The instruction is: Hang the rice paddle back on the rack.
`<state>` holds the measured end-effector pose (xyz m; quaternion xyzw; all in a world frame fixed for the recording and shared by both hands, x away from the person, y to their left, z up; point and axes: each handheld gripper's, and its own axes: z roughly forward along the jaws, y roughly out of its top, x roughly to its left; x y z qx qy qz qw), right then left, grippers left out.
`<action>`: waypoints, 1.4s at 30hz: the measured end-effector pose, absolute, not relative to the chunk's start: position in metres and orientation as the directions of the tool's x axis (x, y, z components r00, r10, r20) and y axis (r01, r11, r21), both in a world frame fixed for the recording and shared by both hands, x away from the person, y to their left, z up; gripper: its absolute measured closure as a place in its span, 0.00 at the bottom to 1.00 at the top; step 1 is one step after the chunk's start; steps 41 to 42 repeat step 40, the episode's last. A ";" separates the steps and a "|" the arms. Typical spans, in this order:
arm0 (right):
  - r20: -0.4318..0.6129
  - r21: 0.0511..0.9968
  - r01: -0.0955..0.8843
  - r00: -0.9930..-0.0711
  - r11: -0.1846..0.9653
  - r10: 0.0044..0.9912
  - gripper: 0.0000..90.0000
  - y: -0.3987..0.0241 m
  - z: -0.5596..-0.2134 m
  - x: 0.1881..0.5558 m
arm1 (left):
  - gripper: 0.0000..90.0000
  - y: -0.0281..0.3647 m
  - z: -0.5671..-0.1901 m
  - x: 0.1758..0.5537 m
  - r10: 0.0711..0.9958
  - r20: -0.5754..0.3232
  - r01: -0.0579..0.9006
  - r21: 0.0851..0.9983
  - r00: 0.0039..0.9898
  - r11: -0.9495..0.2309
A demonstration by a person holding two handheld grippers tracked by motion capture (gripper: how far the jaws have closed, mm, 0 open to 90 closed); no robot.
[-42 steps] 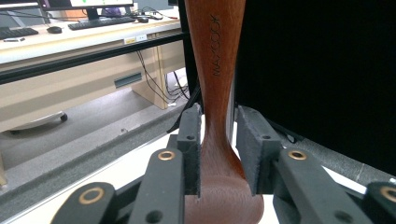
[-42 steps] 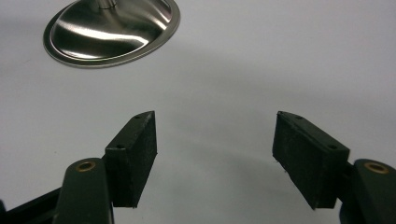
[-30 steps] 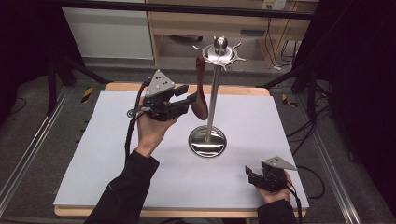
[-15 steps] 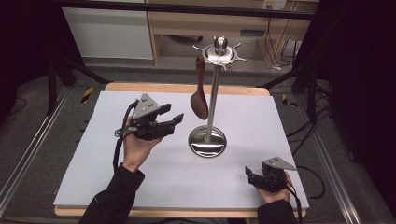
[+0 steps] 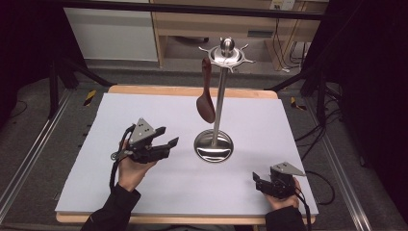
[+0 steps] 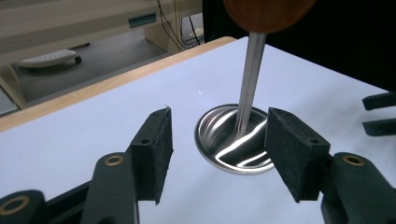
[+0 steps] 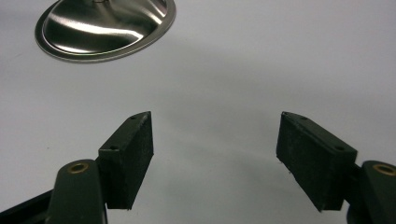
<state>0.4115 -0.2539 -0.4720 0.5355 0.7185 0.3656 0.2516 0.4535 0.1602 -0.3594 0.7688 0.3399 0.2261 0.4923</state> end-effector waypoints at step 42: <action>-0.008 0.773 0.613 -0.248 0.163 0.969 0.22 -0.268 -0.477 0.415 | 0.35 0.275 -0.460 0.433 0.895 0.065 0.470 0.833 0.442 -0.293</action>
